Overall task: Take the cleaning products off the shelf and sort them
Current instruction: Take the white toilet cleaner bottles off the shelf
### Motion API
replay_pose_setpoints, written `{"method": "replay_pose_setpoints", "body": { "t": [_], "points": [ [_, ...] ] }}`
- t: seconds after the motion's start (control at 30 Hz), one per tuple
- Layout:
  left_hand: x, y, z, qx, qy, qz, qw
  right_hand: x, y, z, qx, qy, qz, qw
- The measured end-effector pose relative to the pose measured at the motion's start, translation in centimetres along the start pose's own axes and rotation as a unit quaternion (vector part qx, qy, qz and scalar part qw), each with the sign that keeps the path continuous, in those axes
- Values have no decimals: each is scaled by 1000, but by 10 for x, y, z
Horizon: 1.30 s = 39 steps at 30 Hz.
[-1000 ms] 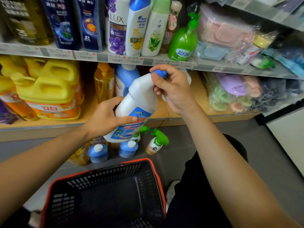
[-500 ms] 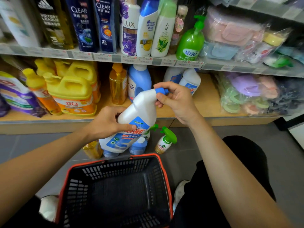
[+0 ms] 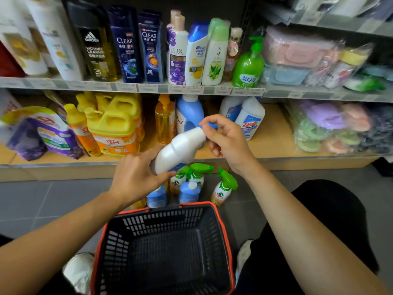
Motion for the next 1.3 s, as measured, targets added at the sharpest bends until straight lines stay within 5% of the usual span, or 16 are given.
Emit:
{"method": "replay_pose_setpoints", "body": {
  "t": [0.13,0.23,0.33,0.47,0.57,0.73,0.93,1.3],
  "points": [
    [-5,-3,8,-8,18,-22,1000,1,11,2,-27,21,-21,999],
    [-5,-2,8,3,7,-11,1000,10,14,4,-59,-16,64,996],
    [-1,2,5,53,-12,114,992,27,20,10,-51,-65,133,988],
    [0,18,2,162,-28,373,913,51,33,16,-24,-135,212,968],
    [-3,24,4,202,-37,438,875,54,34,18,-18,-146,224,964],
    [-7,26,6,212,-41,426,878,51,27,12,-20,-116,195,974],
    [-7,20,5,170,-61,375,909,26,15,4,9,-9,27,1000],
    [-9,19,9,186,-62,385,902,38,16,9,168,-61,-9,984]
  ]
}}
Point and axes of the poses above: each hand's wrist, its own z-axis away from the middle knuckle, its own y-axis out of the palm, x = y × z, the point moved 8 cm from there along -z, towards the middle knuckle, and after that the axes turned 8 degrees about x, right-handed, at the moved point
